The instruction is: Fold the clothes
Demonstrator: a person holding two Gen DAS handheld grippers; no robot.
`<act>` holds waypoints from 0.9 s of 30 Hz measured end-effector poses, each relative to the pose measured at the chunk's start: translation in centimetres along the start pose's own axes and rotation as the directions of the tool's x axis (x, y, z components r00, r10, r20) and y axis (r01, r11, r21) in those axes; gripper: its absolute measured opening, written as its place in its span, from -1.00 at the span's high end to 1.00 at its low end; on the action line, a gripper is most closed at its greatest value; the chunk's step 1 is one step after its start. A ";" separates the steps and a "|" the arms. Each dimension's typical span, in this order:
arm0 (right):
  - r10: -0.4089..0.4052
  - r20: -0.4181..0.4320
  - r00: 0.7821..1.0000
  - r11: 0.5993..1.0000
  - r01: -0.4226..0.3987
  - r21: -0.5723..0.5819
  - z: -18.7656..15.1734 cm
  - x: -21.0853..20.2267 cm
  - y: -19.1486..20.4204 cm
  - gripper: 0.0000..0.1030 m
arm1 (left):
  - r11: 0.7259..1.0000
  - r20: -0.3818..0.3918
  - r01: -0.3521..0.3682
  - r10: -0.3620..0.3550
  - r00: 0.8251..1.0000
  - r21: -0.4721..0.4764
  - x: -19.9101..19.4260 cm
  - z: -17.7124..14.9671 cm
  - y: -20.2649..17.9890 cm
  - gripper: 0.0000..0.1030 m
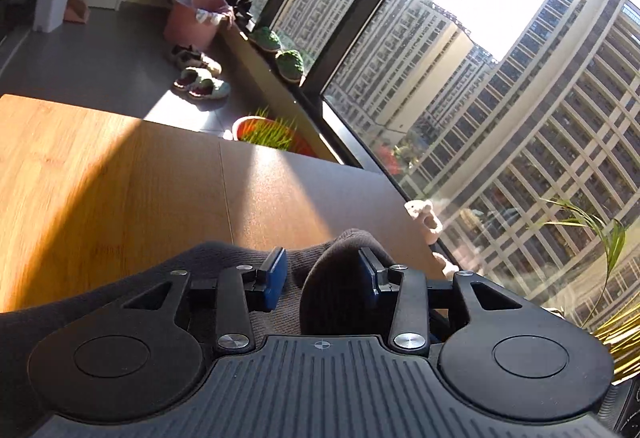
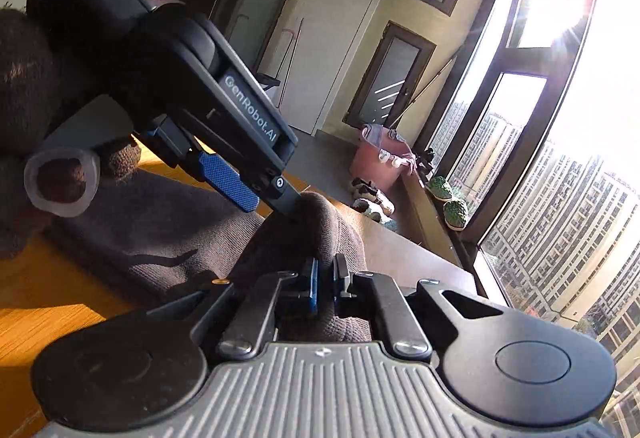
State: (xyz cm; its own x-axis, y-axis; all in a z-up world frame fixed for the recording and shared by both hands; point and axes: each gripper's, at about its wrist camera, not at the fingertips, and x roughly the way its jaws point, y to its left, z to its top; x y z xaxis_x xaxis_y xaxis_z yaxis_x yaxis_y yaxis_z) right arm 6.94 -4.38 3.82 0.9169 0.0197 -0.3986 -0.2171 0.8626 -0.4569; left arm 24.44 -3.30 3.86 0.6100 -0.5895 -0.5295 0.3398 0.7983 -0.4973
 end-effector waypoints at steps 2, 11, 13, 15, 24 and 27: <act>-0.020 0.001 1.000 0.990 0.020 -0.137 0.4 0.3 2.7 0.86 | 1.000 0.016 -0.003 0.003 1.000 0.006 -0.8 0.5 0.1 0.03; 0.131 -0.032 0.991 0.984 -0.134 -0.115 0.4 0.7 4.7 0.69 | 0.987 -0.087 -0.102 0.112 0.990 0.122 3.3 -2.2 0.7 -0.02; 0.215 -0.023 0.976 0.976 -0.215 0.035 0.0 -0.4 2.1 0.32 | 0.992 -0.086 -0.081 0.090 0.992 0.094 3.2 -2.3 1.3 -0.03; 0.265 0.009 0.964 0.924 -0.257 0.282 -1.2 -1.0 -1.5 0.13 | 0.995 -0.088 -0.065 0.071 0.994 0.075 3.2 -2.2 1.7 -0.03; 0.267 0.061 0.962 0.568 -0.208 0.797 -6.7 4.2 -7.7 0.10 | 1.000 -0.103 -0.020 0.019 0.994 -0.014 2.7 -1.9 3.4 -0.03; 0.272 0.022 0.962 0.614 -0.192 0.766 -6.7 5.3 -6.0 0.00 | 0.999 -0.095 -0.023 0.020 0.995 -0.023 2.5 -1.9 3.7 -0.04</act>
State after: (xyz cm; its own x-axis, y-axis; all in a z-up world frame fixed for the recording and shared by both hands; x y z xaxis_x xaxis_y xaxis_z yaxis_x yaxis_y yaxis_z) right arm 10.85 -12.82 -0.88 0.8303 0.2652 -0.4902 -0.0528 0.9130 0.4045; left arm 25.84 -2.07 -0.59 0.5458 -0.5823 -0.6025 0.3097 0.8083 -0.5007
